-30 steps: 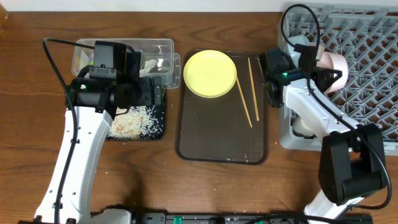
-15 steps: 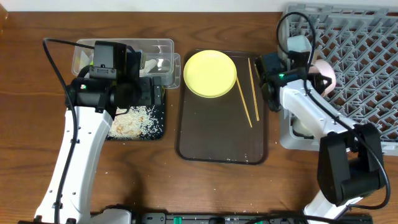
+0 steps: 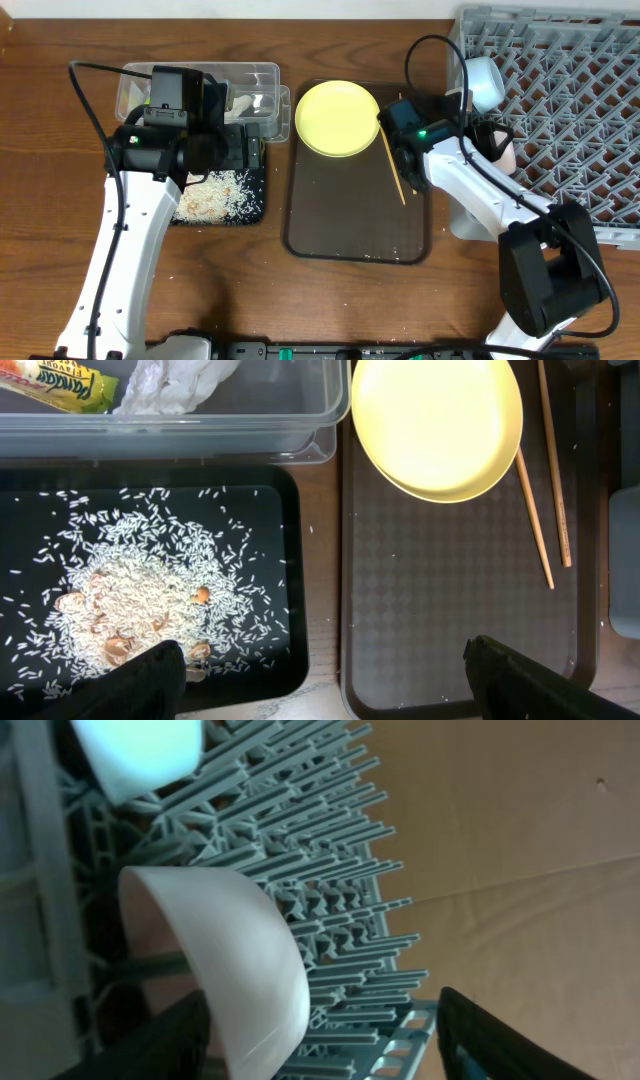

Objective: Sort waste into correct bins and load items into the dishwasher rack
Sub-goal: 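Carry the pink bowl with the right gripper into the rack, then reach the right gripper to the yellow plate and grasp its edge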

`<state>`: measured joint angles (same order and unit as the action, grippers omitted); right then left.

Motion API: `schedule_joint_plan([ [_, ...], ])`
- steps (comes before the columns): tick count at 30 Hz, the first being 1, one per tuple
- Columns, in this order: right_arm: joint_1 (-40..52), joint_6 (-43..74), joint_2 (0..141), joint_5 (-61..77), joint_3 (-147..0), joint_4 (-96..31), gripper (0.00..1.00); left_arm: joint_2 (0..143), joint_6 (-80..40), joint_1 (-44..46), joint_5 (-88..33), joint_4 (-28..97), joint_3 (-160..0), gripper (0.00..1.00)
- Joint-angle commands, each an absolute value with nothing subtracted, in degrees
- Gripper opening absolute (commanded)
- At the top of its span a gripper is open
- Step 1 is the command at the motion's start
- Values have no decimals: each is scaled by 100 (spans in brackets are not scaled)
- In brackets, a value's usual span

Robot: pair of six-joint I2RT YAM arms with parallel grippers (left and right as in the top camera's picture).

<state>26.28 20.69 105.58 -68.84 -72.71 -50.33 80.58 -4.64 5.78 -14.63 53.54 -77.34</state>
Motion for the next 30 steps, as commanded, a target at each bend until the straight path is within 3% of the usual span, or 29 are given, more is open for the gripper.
schedule_joint_plan([
  [1,2703,1693,10186,-6381,-7618,-5017,76,8093,-454,580,-1426,5356,-7806,91],
  [7,2635,858,9800,-4405,-8412,-4831,79,8093,-454,580,-1424,5356,-7806,91],
  [11,2617,827,9614,-2180,-8672,-4338,82,8093,-454,580,-1424,5354,-7806,91],
  [15,2622,1247,9706,-379,-8407,-3616,64,8093,-454,580,-1426,5356,-7806,91],
  [22,2624,3736,10466,-510,-7690,-2847,60,8093,-454,580,-1424,5354,-7806,91],
  [30,2705,4556,11480,-327,-7634,-2467,54,8093,-454,580,-1426,5354,-7806,91],
])
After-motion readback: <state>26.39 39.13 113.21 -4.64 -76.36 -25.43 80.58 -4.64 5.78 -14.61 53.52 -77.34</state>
